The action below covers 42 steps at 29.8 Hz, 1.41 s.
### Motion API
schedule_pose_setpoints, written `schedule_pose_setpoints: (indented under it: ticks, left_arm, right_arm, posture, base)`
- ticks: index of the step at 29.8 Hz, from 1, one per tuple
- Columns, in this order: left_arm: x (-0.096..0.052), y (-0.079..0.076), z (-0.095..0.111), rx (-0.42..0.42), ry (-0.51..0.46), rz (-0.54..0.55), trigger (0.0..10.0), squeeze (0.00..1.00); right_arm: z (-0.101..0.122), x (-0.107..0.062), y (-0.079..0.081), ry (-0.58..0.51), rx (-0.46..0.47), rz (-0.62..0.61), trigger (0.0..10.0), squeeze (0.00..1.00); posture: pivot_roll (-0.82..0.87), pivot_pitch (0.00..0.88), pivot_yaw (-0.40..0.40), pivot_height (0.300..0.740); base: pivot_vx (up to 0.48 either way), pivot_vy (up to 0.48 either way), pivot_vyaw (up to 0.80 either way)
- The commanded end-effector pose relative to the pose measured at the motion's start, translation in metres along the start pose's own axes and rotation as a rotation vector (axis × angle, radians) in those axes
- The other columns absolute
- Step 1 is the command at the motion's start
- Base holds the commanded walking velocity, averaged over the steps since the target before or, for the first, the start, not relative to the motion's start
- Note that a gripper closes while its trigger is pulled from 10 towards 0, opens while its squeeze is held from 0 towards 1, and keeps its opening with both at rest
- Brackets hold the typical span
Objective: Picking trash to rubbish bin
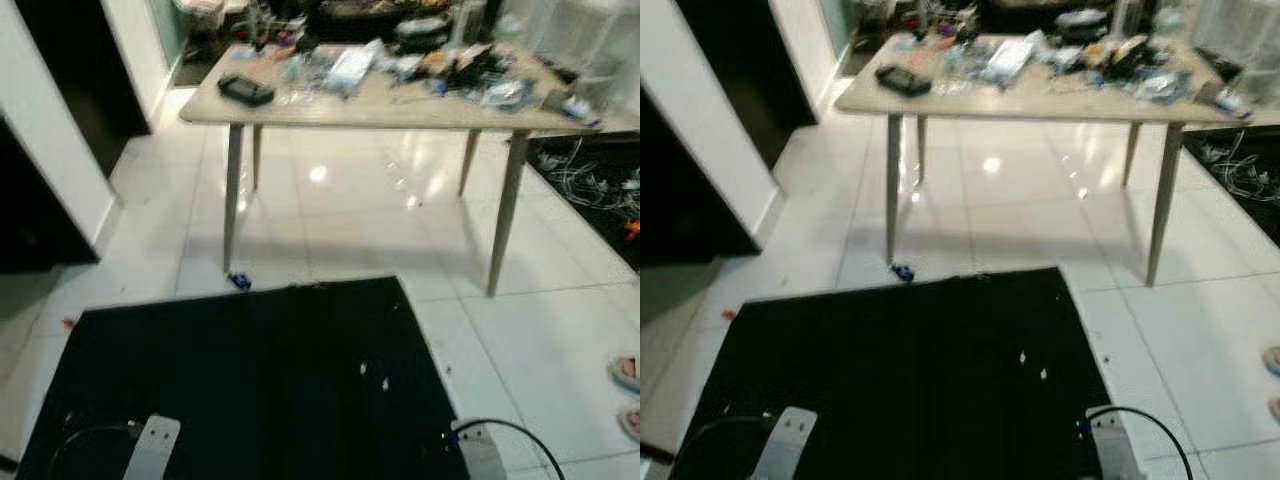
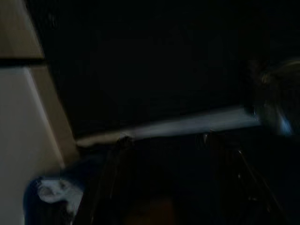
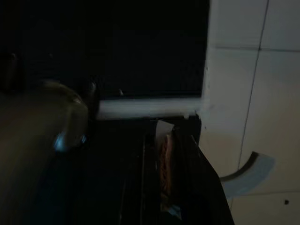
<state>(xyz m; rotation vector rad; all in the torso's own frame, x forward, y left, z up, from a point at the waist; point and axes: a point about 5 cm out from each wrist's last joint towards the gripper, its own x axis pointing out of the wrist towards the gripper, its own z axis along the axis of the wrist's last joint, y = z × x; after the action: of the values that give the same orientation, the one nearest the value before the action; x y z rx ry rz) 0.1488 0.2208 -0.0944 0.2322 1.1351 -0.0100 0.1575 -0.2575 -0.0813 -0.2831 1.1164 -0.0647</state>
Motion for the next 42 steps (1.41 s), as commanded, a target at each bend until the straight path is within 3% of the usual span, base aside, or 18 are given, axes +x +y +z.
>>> schedule_pose_setpoints:
  ticks: [1, 5, 14, 25, 42]
  left_arm:
    - [-0.001, 0.000, -0.009, 0.015, 0.032, 0.003, 10.0, 0.00]
    - [-0.003, -0.002, -0.026, 0.024, 0.073, -0.008, 10.0, 0.00]
    - [-0.006, 0.010, -0.038, 0.041, 0.091, -0.005, 10.0, 0.00]
    - [-0.002, -0.007, -0.021, 0.041, 0.042, -0.028, 10.0, 0.00]
    - [-0.003, -0.008, -0.026, 0.050, 0.062, -0.040, 10.0, 0.00]
  right_arm:
    - [-0.009, -0.001, -0.001, 0.031, -0.005, -0.005, 10.0, 0.00]
    - [-0.017, -0.002, -0.006, 0.049, 0.008, -0.025, 10.0, 0.00]
    - [-0.018, -0.003, -0.012, 0.052, -0.003, -0.042, 10.0, 0.00]
    - [-0.021, -0.004, -0.017, 0.059, -0.018, -0.049, 10.0, 0.00]
    - [-0.022, -0.004, -0.014, 0.065, -0.030, -0.040, 10.0, 0.00]
  posture:
    - [-0.04, 0.046, 0.049, 0.740]
    - [-0.03, 0.049, 0.042, 0.740]
    - [-0.05, 0.057, 0.044, 0.740]
    - [-0.05, 0.054, 0.044, 0.740]
    - [-0.04, 0.074, 0.038, 0.740]
  base:
    - [-0.364, 0.000, 0.00]
    - [-0.363, 0.000, 0.00]
    - [-0.364, 0.000, 0.00]
    - [-0.216, 0.000, 0.00]
    - [0.000, 0.000, -0.80]
